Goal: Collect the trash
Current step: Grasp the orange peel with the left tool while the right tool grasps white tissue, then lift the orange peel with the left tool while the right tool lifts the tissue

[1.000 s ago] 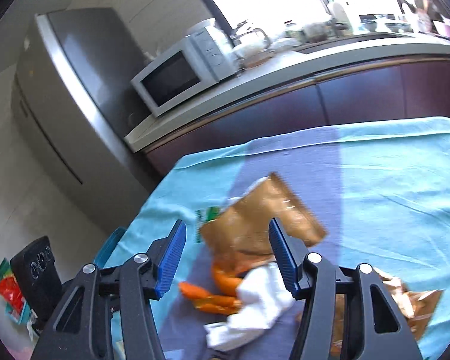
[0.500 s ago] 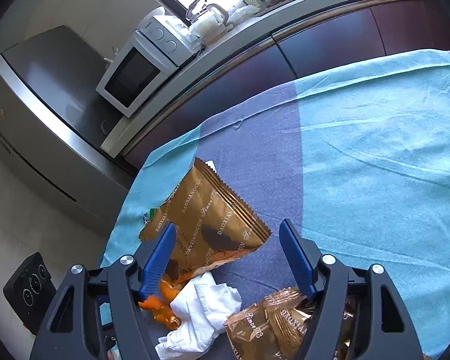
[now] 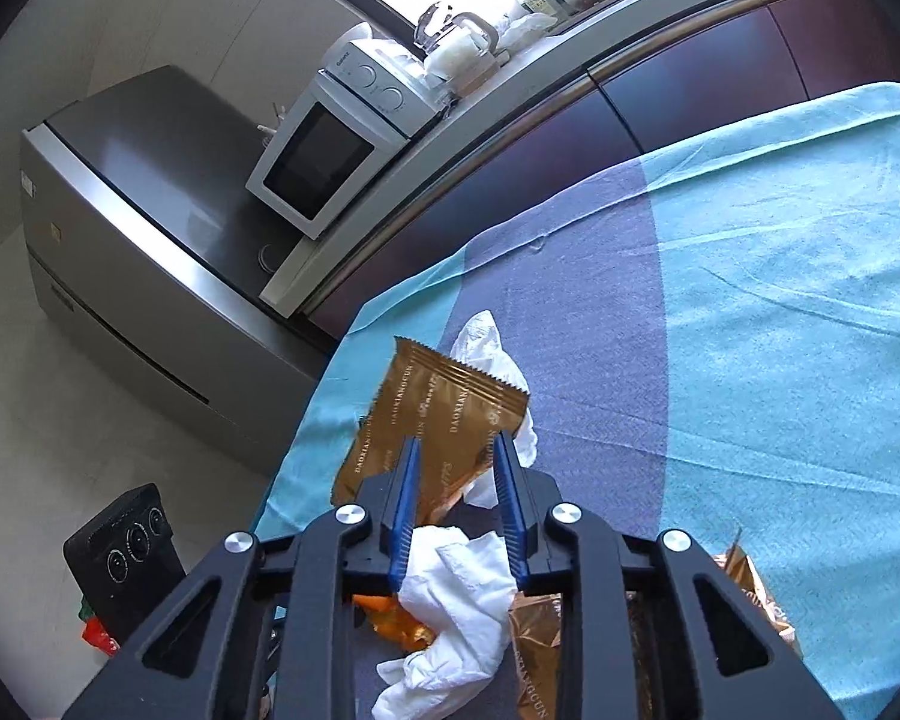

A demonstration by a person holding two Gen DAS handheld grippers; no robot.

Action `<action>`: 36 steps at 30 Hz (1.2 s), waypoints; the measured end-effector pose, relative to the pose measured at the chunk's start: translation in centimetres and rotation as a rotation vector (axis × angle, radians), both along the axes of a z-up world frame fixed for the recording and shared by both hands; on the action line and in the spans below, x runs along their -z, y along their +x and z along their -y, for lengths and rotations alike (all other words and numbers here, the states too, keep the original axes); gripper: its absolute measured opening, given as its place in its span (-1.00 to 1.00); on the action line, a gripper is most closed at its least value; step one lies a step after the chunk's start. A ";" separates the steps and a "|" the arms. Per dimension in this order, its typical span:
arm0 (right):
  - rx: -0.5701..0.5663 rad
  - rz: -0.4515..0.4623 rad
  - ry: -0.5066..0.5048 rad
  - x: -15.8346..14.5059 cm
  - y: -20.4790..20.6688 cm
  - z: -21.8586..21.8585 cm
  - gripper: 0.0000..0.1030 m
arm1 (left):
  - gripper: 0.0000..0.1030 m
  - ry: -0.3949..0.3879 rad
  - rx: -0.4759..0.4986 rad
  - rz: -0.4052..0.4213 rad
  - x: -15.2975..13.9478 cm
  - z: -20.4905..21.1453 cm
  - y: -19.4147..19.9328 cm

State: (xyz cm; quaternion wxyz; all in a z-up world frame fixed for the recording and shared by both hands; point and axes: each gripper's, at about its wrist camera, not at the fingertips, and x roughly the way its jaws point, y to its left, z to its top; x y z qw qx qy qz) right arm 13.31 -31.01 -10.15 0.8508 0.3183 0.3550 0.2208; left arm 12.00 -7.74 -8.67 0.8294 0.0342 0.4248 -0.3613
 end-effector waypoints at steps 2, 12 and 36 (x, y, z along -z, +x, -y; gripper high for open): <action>-0.013 -0.005 0.012 0.1 0.1 -0.2 -0.49 | -0.42 0.008 0.004 0.003 0.0 0.1 0.0; 0.022 -0.049 0.003 0.9 1.9 -0.7 -0.15 | -0.43 0.015 0.002 -0.028 0.3 1.0 1.0; -0.002 0.042 -0.143 -2.2 -2.0 -1.9 -0.45 | -0.85 -0.087 -0.112 0.021 -1.4 -4.7 -1.4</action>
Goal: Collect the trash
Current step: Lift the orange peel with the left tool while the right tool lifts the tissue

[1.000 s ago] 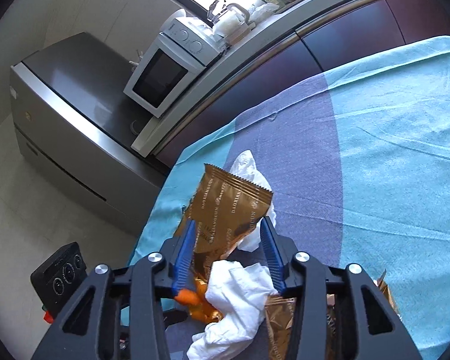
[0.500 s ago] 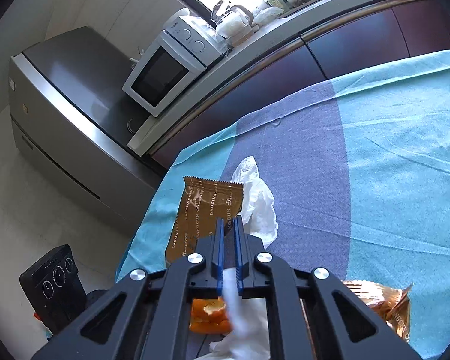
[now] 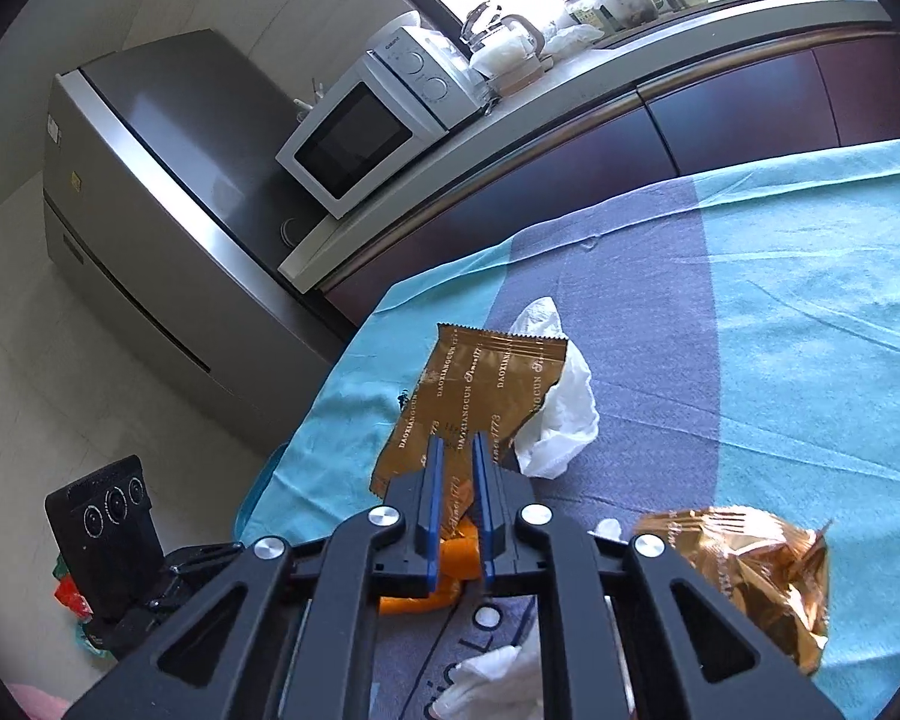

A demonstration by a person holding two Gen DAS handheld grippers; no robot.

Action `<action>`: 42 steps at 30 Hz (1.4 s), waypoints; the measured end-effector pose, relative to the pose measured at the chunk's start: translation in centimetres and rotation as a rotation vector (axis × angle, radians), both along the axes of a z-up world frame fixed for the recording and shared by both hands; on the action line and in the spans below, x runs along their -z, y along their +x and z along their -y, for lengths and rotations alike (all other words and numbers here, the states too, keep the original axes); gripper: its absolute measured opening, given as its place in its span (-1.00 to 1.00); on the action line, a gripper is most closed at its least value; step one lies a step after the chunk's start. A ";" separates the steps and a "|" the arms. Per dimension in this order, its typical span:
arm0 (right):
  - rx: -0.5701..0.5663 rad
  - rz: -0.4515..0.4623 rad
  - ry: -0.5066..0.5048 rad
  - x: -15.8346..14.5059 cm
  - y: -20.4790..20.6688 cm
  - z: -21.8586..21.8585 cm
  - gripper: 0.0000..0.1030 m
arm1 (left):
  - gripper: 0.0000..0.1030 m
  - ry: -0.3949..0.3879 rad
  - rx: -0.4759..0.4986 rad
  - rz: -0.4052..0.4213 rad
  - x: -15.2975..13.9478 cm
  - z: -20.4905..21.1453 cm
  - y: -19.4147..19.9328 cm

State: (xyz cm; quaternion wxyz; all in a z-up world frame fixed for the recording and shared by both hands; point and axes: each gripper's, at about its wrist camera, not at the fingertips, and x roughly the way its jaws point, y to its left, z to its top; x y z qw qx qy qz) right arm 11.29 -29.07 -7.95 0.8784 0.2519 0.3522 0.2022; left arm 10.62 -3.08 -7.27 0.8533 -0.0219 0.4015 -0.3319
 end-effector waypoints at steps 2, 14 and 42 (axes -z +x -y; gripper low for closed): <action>0.030 0.018 -0.060 -0.3 -1.2 0.5 -0.10 | -0.85 -0.013 -0.014 0.000 -0.2 -1.0 -0.1; 0.067 -0.046 -0.229 1.5 -3.0 1.0 -0.54 | -0.86 -0.045 -0.095 0.001 -0.5 -5.0 -0.6; 0.019 -0.091 -0.423 1.3 -4.2 -4.2 -0.37 | -0.87 -0.091 -0.263 0.049 -2.2 -14.9 -2.9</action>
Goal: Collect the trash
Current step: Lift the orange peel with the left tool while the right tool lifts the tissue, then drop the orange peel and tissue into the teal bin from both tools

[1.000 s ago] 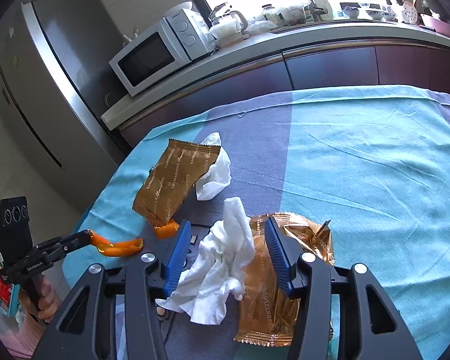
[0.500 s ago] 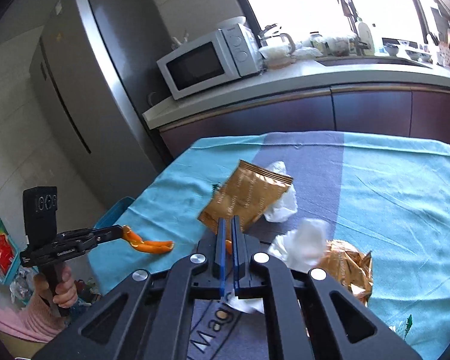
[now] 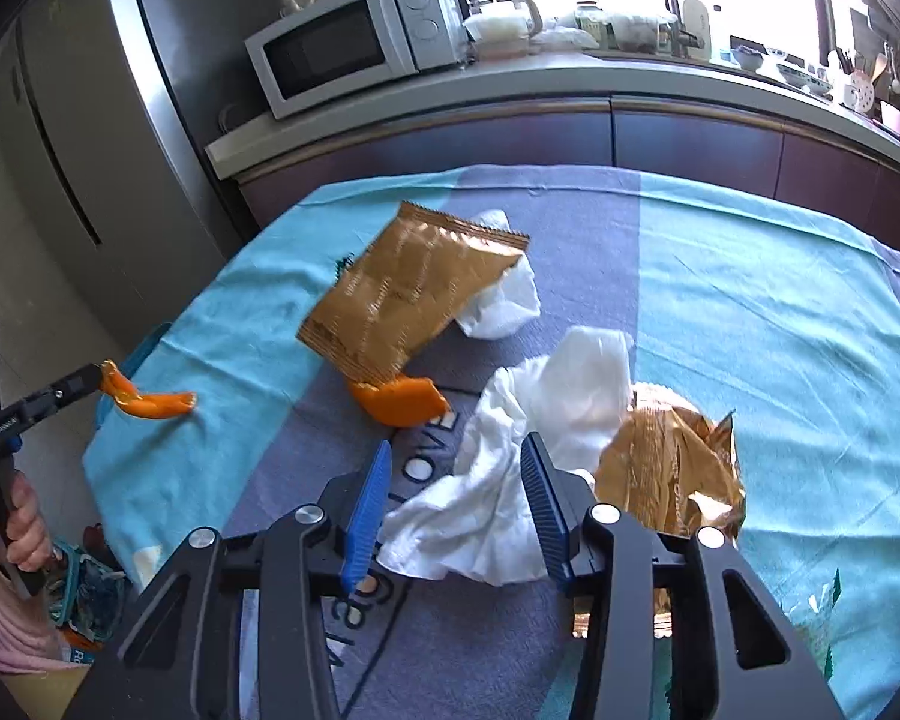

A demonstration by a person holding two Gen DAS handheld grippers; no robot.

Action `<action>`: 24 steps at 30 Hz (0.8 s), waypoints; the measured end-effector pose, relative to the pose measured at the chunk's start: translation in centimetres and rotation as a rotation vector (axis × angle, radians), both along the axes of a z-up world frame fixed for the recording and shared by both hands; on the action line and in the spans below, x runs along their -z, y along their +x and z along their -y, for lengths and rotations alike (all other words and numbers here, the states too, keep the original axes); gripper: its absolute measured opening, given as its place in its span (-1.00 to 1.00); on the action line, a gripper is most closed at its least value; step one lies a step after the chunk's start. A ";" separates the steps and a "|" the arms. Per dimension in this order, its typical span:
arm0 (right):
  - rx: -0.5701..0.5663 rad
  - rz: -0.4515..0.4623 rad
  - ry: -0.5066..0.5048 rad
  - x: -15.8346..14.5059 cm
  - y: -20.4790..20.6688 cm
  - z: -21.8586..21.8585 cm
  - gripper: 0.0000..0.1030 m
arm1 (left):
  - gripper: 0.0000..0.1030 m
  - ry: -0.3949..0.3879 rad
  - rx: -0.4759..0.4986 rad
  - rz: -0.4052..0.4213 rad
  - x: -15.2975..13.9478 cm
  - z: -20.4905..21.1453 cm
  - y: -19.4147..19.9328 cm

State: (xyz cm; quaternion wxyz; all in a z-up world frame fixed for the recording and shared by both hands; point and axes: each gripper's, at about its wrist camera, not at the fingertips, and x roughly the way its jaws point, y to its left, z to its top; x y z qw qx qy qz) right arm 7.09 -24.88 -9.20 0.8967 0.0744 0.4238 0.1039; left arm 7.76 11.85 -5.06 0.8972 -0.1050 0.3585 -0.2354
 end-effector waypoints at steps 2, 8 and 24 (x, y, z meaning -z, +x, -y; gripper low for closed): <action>0.008 -0.016 0.005 0.6 0.0 0.3 -0.70 | -0.87 -0.002 -0.013 -0.002 0.1 -0.6 0.0; 0.009 0.062 0.046 -1.8 -1.9 0.6 -0.88 | -0.87 -0.015 -0.043 0.009 -0.2 -2.3 -0.1; -0.427 0.142 0.230 -6.3 2.1 -13.4 -0.88 | -0.87 -0.005 -0.190 0.082 -2.7 -8.9 -0.6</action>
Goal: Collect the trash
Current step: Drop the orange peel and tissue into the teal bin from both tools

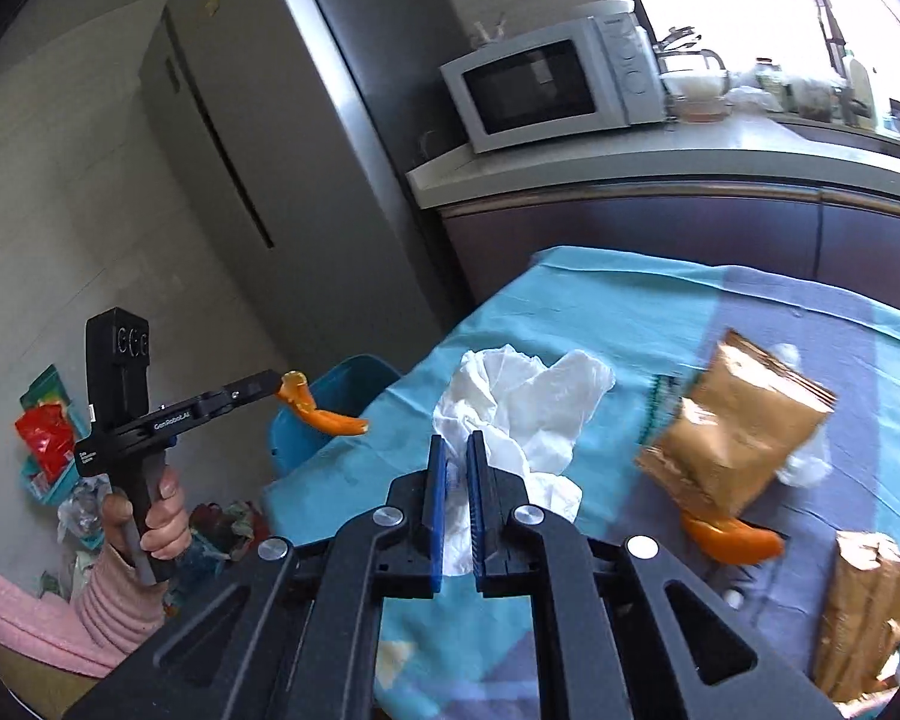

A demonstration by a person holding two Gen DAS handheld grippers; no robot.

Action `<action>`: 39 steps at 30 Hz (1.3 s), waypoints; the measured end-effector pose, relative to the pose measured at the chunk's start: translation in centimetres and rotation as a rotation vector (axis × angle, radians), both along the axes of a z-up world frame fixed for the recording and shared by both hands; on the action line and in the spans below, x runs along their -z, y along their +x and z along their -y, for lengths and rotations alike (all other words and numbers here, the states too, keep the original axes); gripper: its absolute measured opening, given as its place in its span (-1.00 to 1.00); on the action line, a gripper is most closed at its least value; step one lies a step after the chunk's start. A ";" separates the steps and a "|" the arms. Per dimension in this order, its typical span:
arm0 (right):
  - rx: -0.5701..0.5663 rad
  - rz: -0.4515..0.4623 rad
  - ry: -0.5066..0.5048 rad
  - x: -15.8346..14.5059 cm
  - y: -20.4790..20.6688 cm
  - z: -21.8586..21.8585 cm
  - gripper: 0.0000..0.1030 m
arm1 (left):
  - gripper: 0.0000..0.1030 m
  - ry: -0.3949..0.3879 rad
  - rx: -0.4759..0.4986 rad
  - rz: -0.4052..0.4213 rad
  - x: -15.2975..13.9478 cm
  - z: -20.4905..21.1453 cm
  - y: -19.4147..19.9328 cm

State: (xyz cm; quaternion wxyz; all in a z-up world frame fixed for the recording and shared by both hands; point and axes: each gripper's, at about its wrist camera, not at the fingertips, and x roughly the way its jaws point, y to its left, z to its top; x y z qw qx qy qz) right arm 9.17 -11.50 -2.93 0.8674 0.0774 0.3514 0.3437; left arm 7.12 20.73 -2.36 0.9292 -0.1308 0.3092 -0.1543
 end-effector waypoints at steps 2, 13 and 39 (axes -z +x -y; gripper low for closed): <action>-0.058 -0.014 0.006 0.4 1.1 -2.7 -0.88 | -0.87 0.008 -0.037 0.008 -0.3 -1.3 -0.1; -0.298 -0.077 0.004 1.9 6.4 -16.1 -0.88 | -0.87 0.039 -0.213 -0.043 1.1 -8.1 0.7; -0.274 -0.210 -0.085 6.7 10.2 -24.6 -0.61 | -0.65 -0.027 -0.291 -0.246 9.4 -9.9 6.0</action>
